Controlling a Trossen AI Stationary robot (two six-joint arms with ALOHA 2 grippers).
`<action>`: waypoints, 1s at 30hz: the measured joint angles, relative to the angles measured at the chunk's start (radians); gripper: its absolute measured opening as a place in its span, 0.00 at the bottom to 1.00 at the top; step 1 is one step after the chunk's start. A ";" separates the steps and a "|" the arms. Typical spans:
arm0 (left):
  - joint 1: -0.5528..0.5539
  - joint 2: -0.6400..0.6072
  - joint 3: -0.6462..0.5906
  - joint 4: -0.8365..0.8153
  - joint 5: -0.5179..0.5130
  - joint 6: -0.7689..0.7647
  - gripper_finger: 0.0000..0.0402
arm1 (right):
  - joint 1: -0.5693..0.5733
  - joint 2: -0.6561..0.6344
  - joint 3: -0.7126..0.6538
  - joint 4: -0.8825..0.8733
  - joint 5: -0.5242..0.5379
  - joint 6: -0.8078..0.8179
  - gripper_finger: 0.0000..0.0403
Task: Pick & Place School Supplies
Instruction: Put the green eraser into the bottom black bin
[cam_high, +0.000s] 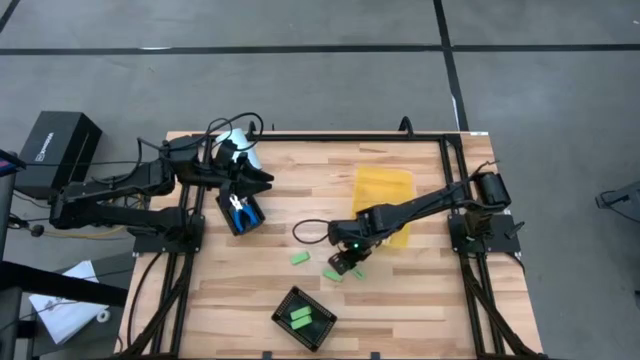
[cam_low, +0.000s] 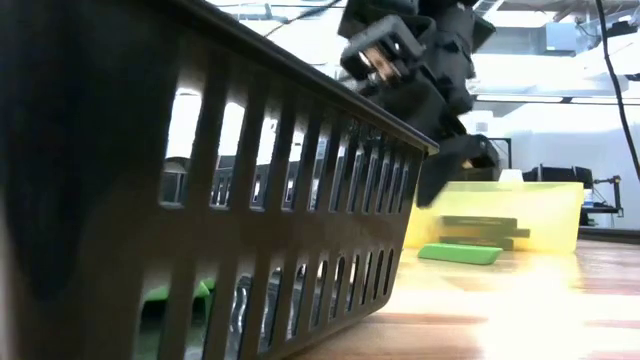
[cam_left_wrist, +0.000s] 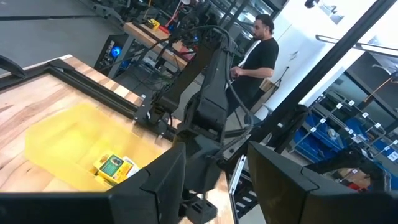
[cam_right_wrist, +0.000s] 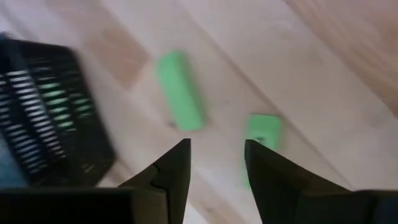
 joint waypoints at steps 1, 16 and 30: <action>0.000 0.000 0.000 0.001 0.000 0.000 0.42 | 0.000 0.000 0.010 0.000 0.000 0.000 0.36; 0.000 0.000 0.000 0.005 0.000 0.018 0.42 | 0.227 0.000 0.071 -0.010 0.103 0.353 0.35; 0.000 0.000 0.000 -0.022 -0.002 0.087 0.42 | 0.127 0.084 0.092 0.177 0.160 0.242 0.35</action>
